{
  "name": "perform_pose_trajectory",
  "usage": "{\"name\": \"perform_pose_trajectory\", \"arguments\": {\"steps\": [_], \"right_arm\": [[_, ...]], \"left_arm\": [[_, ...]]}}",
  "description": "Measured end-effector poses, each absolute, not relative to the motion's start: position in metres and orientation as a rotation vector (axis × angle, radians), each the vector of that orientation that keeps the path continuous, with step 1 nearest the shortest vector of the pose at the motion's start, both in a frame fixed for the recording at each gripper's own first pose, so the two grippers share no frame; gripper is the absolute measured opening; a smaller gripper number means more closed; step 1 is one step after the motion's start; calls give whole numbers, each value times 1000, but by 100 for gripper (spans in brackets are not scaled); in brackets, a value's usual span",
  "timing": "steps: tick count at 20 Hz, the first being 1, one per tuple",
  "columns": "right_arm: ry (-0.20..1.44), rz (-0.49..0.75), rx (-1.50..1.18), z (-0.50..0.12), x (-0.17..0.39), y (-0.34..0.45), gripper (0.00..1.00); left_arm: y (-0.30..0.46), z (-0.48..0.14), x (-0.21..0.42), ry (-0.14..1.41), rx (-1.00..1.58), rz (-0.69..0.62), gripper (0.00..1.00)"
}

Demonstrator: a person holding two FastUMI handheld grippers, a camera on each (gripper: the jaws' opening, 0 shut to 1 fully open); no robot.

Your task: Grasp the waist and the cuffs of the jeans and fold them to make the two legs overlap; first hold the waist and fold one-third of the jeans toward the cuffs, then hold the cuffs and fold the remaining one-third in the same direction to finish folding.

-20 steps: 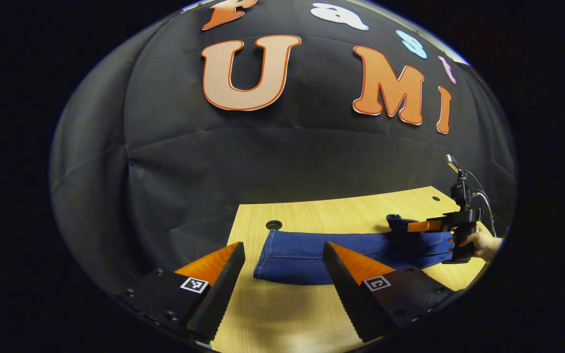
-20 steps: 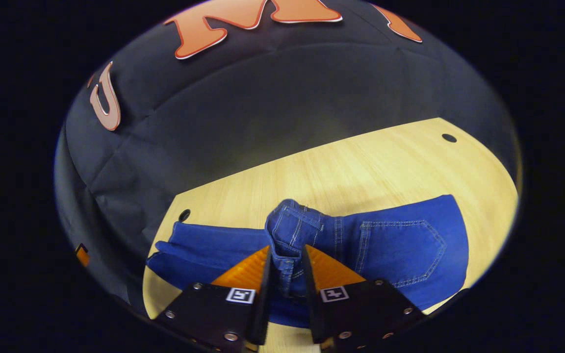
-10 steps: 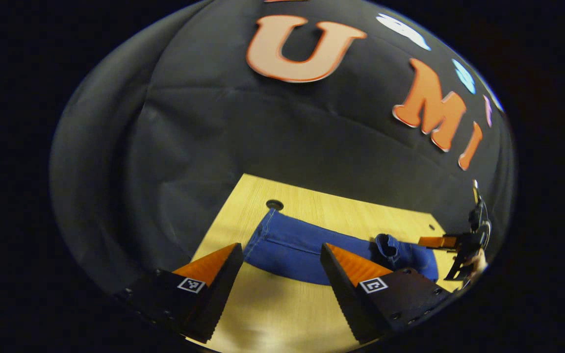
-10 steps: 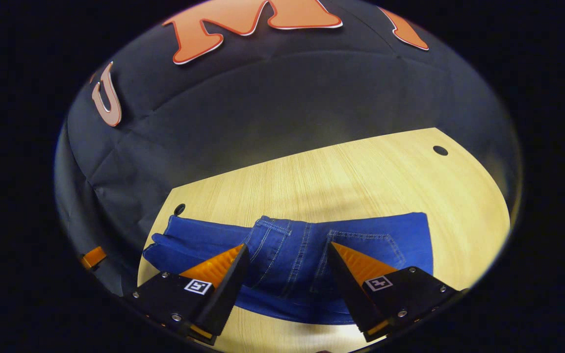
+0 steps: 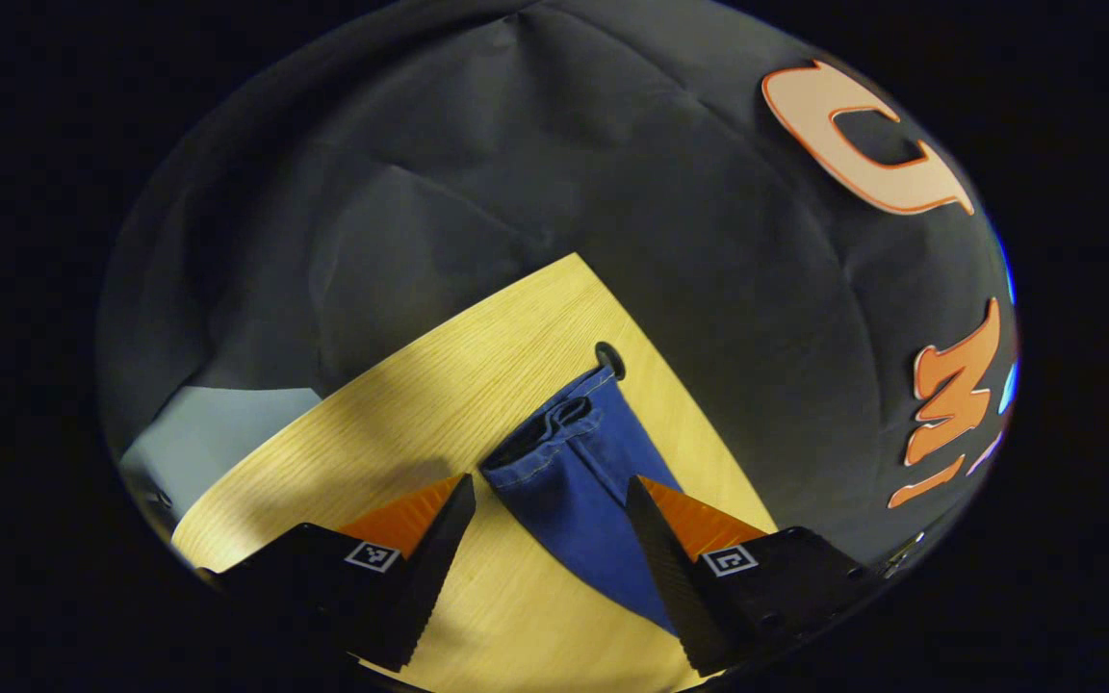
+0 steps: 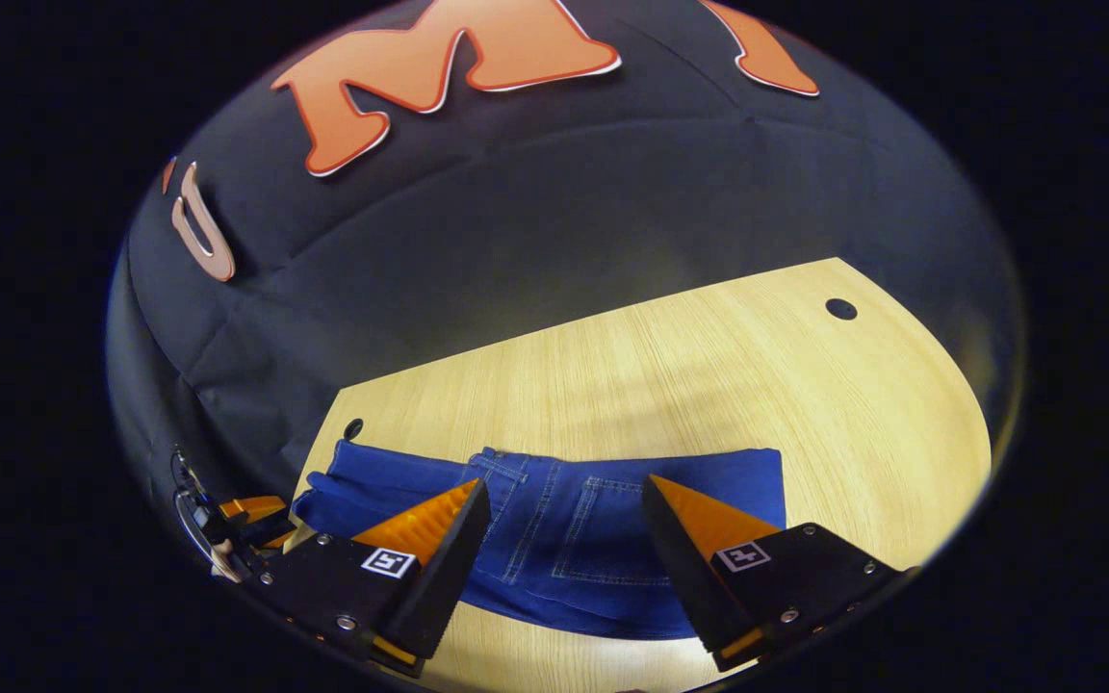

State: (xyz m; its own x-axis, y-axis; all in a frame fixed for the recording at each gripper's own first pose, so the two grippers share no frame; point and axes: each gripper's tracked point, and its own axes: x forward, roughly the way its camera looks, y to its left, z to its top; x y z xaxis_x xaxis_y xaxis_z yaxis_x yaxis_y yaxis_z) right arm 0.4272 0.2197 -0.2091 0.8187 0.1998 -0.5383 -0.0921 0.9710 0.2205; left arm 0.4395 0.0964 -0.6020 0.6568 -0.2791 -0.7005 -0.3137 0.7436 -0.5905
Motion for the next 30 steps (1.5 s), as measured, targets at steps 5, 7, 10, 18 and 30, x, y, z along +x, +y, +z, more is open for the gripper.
{"name": "perform_pose_trajectory", "arguments": {"steps": [5, 7, 10, 18, 30], "right_arm": [[604, 123, 224, -219, 419, 210, 98], [609, 109, 257, -221, 416, 206, 98], [601, 83, 279, -221, 412, 197, 98], [602, 78, 273, -219, 399, 179, 98], [554, 135, 310, -188, 397, 123, 98]], "left_arm": [[75, -612, 481, 830, -826, 23, 97], [70, -613, 491, 804, -819, 15, 94], [55, -639, 505, 832, -812, 39, 73], [37, -572, 482, 771, -684, 55, 5], [-155, -348, 448, 553, -508, -270, 5]]}}
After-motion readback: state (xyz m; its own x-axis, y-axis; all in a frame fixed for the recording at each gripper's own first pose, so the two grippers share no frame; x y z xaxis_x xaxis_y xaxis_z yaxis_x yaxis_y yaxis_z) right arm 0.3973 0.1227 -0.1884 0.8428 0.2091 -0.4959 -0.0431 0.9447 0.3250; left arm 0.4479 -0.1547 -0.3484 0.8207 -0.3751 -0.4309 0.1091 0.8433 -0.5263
